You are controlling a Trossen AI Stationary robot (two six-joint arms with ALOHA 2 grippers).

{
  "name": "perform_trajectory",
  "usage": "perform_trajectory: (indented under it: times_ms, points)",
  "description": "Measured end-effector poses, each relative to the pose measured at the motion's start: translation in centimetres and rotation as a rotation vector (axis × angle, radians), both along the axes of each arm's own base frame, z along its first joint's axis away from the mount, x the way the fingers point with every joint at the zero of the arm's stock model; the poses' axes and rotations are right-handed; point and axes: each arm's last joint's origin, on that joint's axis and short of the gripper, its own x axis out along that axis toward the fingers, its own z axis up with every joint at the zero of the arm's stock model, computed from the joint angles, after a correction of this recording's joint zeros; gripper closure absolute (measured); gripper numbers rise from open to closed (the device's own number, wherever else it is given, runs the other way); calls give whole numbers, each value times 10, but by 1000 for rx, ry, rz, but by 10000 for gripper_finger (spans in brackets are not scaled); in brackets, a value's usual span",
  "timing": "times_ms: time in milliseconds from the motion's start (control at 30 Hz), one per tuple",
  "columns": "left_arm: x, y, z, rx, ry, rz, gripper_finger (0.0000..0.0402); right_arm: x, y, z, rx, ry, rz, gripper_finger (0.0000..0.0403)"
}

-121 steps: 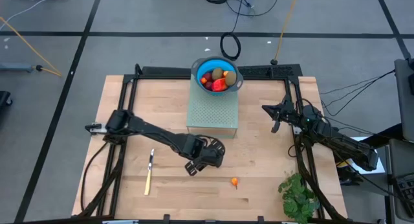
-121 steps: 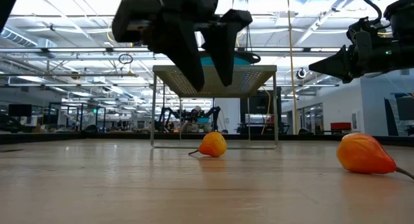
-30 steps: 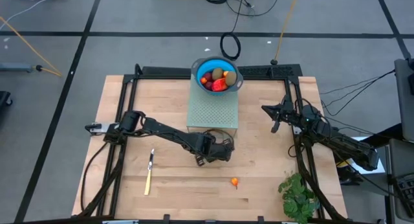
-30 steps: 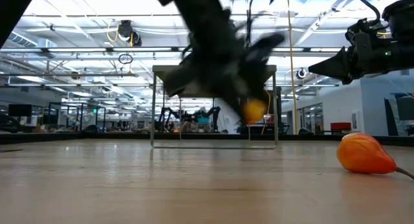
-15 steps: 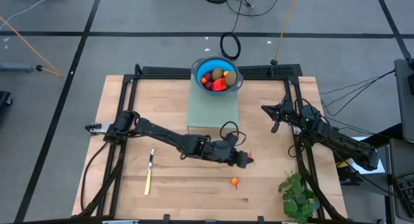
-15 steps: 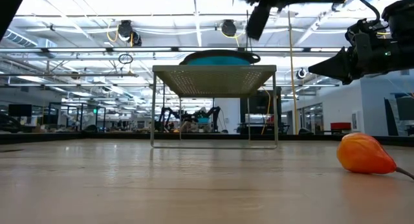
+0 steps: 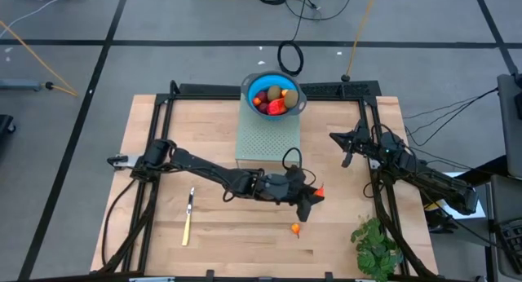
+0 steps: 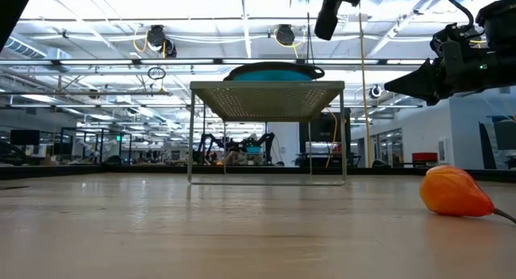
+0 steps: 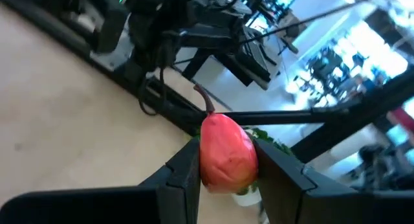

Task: Pick & Place Fruit
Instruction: Put the peach into the blue strainer bowl on the shelf

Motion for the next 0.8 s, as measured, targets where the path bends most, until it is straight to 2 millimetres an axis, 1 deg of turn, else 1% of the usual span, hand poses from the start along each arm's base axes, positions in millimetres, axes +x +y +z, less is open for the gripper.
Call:
perform_trajectory:
  times_ms: [100,367,533,667,800]
  points:
    - [0,0,1,135,-14,-20,282,0,0,0,0,0,0,403]
    - [1,2,8,511,-75,-4,282,0,0,0,0,0,0,403]
    - [2,4,13,722,-89,42,282,0,0,0,0,0,0,403]
    - [2,5,17,863,-113,54,282,0,0,0,0,0,0,403]
    - [2,5,23,944,-162,71,282,0,0,0,0,1,0,403]
